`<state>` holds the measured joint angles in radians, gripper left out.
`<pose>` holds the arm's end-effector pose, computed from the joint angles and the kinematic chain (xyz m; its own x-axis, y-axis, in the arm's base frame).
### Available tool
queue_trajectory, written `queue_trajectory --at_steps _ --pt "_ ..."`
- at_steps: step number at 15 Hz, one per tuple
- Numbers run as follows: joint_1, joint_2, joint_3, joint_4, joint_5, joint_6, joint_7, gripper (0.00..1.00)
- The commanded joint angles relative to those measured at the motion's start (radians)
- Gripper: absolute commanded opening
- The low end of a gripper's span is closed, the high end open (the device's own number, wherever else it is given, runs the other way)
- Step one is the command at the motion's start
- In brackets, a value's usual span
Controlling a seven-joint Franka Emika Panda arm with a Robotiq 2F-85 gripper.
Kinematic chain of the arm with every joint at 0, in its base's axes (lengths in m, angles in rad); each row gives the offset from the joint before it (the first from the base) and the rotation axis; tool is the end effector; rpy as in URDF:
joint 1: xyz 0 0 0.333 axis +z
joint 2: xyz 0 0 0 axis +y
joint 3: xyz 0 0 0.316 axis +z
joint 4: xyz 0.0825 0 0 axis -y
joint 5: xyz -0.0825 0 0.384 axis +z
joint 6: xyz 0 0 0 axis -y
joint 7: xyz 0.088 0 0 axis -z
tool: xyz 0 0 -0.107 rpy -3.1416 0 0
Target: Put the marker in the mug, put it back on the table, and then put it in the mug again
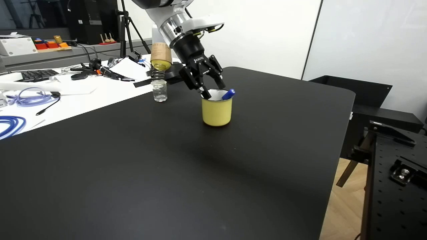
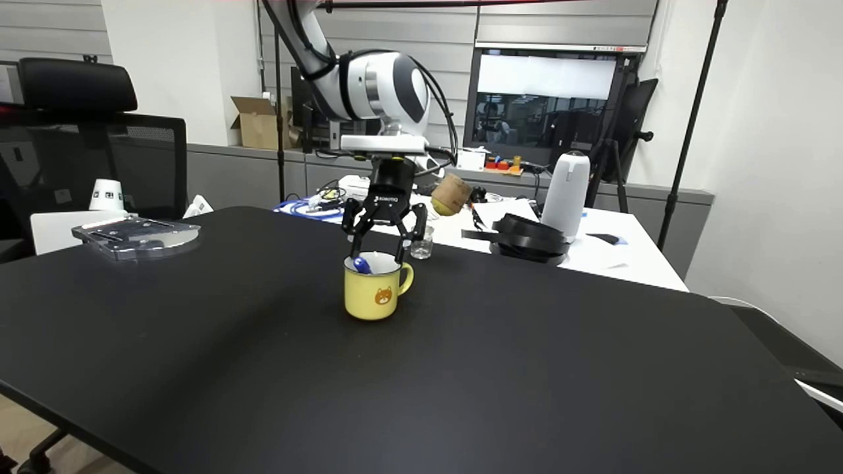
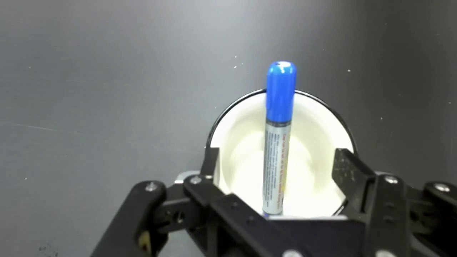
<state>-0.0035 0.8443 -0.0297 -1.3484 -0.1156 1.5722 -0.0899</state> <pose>0.6605 -0.0309 0.1874 0.8059 0.0576 -0.5892 0.1170 -0.9911 0.0632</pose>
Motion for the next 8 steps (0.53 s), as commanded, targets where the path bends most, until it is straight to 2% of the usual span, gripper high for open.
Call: queue_trajectory --at_steps 1,3,6,8 --pt "0.012 -0.05 0.001 -0.001 -0.022 0.031 0.018 1.0" --pt "0.03 -0.101 -0.002 -0.031 -0.045 0.058 0.028 1.0" --pt "0.059 -0.191 -0.004 -0.078 -0.085 0.039 0.043 1.0" --pt "0.078 -0.282 -0.004 -0.161 -0.135 0.063 0.032 1.0"
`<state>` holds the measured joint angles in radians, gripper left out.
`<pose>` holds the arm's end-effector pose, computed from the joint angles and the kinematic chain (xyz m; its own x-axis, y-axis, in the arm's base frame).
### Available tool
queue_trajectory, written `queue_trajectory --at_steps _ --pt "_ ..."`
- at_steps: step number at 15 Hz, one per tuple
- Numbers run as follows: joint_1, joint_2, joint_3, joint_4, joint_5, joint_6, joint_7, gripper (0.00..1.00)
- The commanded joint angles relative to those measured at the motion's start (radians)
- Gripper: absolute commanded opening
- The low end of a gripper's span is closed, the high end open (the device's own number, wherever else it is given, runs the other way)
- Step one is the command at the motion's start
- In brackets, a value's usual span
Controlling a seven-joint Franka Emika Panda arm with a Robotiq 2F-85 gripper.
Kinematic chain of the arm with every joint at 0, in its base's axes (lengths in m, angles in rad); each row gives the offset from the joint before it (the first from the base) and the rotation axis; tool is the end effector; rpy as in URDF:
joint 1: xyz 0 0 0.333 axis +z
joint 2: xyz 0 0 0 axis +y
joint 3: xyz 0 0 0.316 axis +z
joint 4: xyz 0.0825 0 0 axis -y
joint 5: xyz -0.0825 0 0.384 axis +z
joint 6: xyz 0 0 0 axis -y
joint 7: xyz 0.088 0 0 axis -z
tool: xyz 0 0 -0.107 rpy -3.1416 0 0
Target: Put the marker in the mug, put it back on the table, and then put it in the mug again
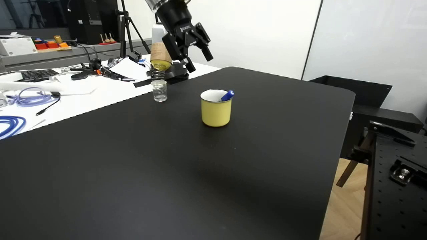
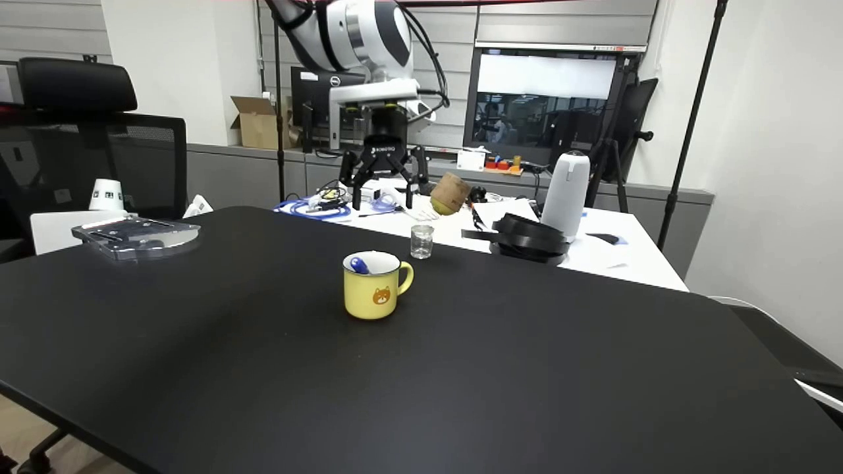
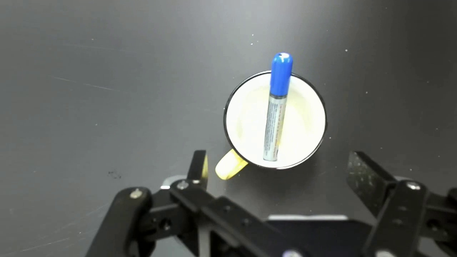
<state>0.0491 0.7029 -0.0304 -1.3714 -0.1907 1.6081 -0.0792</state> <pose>0.6751 -0.0033 0.2748 0.8808 0.0985 -0.4632 0.1870 -0.9710 0.1491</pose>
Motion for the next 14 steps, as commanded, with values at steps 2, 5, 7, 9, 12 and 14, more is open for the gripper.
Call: queue_trajectory --at_steps 2,5,7,9,12,14 --pt "0.028 -0.23 0.003 -0.243 -0.096 0.106 0.026 1.0" --pt "0.014 -0.335 0.011 -0.391 -0.098 0.334 0.04 1.0" --pt "0.001 -0.395 0.017 -0.497 -0.088 0.475 0.002 1.0" --pt "-0.035 -0.449 0.034 -0.598 0.004 0.536 -0.073 1.0" --pt "-0.021 -0.401 0.026 -0.545 -0.017 0.513 -0.053 1.0" --pt "-0.019 -0.399 0.03 -0.561 -0.022 0.52 -0.056 1.0"
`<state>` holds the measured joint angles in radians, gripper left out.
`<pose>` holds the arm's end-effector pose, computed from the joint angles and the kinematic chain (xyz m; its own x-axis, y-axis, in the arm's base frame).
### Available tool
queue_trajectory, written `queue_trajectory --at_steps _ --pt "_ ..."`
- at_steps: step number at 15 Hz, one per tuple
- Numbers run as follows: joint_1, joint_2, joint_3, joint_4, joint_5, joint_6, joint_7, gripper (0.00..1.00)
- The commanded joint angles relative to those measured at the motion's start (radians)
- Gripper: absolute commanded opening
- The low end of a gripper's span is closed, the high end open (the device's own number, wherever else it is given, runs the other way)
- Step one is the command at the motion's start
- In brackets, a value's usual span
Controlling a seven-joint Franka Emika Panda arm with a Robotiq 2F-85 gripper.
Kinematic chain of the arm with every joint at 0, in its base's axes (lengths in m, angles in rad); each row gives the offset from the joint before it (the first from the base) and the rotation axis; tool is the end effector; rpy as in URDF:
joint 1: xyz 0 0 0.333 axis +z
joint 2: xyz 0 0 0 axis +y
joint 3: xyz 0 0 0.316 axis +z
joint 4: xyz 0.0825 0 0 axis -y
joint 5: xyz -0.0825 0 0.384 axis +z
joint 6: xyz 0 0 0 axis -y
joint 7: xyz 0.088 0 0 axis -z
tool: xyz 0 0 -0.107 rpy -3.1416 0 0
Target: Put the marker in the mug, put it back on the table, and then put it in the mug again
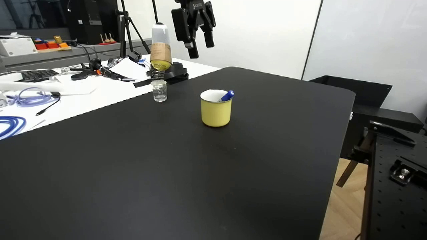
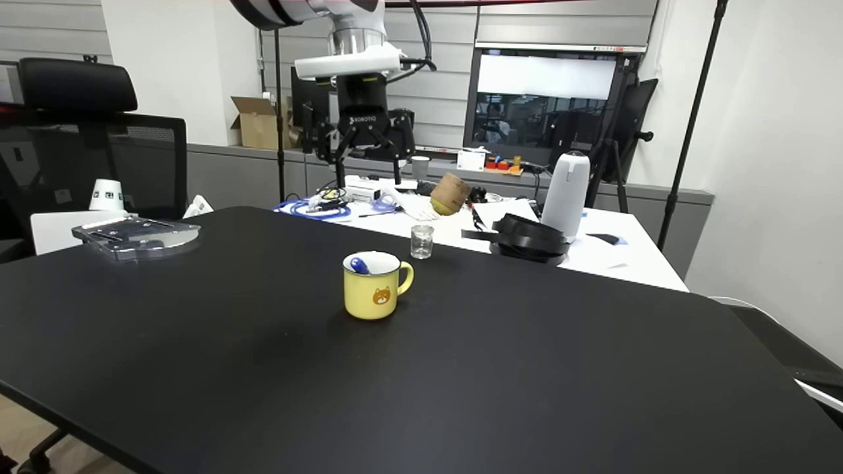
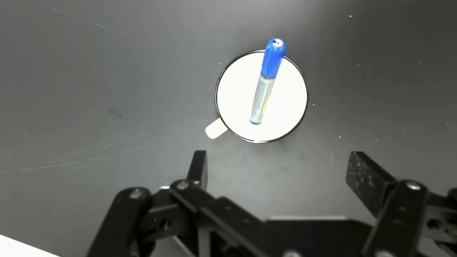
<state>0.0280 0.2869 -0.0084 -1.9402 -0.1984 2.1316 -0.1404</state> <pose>0.6011 0.0033 0.3296 0.9575 0.2598 -0.1250 0.2765 -0.9504 0.1424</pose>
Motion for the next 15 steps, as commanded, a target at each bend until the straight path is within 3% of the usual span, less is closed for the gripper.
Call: queue_trajectory --at_steps 1,8,15 --pt "0.008 0.007 0.011 -0.016 -0.028 0.022 0.002 1.0" --pt "0.068 -0.06 -0.023 -0.22 -0.29 0.304 0.199 1.0" --pt "0.05 -0.172 -0.028 -0.378 -0.293 0.275 0.23 1.0"
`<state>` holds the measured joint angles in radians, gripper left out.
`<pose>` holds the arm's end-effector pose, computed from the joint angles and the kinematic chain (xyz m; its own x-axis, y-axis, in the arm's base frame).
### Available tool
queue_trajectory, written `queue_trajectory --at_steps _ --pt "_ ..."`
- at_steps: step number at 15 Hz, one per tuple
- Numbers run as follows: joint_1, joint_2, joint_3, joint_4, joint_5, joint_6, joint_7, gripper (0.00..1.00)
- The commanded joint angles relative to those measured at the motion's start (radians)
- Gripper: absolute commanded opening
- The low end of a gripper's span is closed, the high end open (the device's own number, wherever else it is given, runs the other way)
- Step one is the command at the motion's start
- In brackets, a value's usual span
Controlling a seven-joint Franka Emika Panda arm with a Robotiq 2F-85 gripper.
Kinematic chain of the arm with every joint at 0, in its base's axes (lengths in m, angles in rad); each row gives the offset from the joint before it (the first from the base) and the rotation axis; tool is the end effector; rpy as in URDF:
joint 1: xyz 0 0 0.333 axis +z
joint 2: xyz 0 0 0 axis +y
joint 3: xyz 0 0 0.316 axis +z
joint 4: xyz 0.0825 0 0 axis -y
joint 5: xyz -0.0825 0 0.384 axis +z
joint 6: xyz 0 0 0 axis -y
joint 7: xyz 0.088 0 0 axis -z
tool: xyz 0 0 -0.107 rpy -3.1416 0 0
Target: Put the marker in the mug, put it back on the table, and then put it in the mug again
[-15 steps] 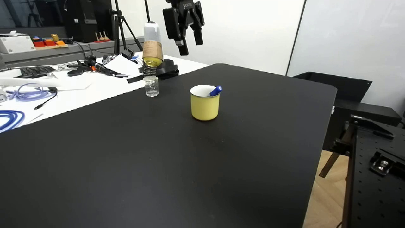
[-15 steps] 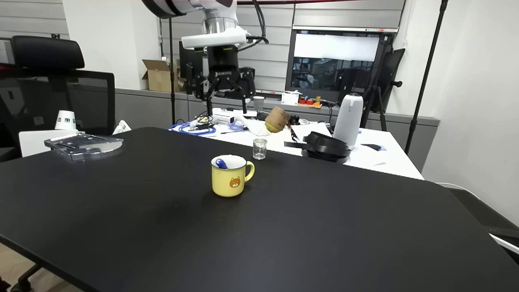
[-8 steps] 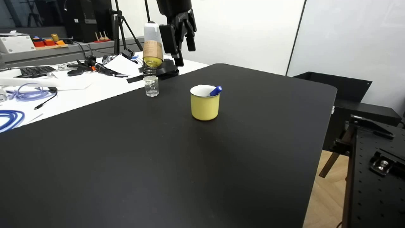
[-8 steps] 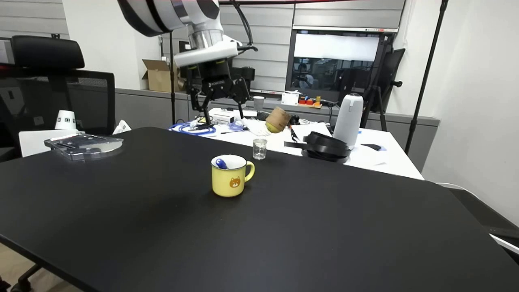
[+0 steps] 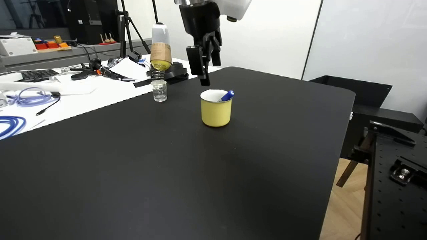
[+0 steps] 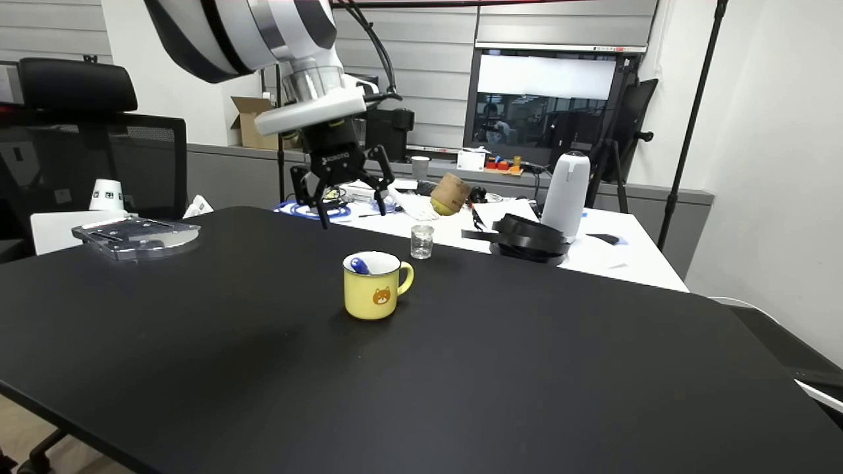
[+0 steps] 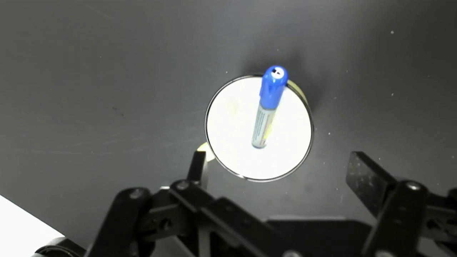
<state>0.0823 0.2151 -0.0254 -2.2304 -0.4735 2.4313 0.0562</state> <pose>0.5435 0.0296 0.2744 0.9356 0.3492 -0.0527 0.3484 -0.8878 0.3007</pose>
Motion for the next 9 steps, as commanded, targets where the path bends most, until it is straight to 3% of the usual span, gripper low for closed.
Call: queue_trajectory --at_steps 1,4,9 --pt "-0.011 -0.113 -0.013 -0.103 -0.018 -0.031 0.029 1.0" --pt "-0.026 -0.102 -0.017 -0.128 -0.028 -0.044 0.041 1.0" --pt "-0.037 -0.044 -0.02 -0.165 -0.018 0.03 0.067 1.0"
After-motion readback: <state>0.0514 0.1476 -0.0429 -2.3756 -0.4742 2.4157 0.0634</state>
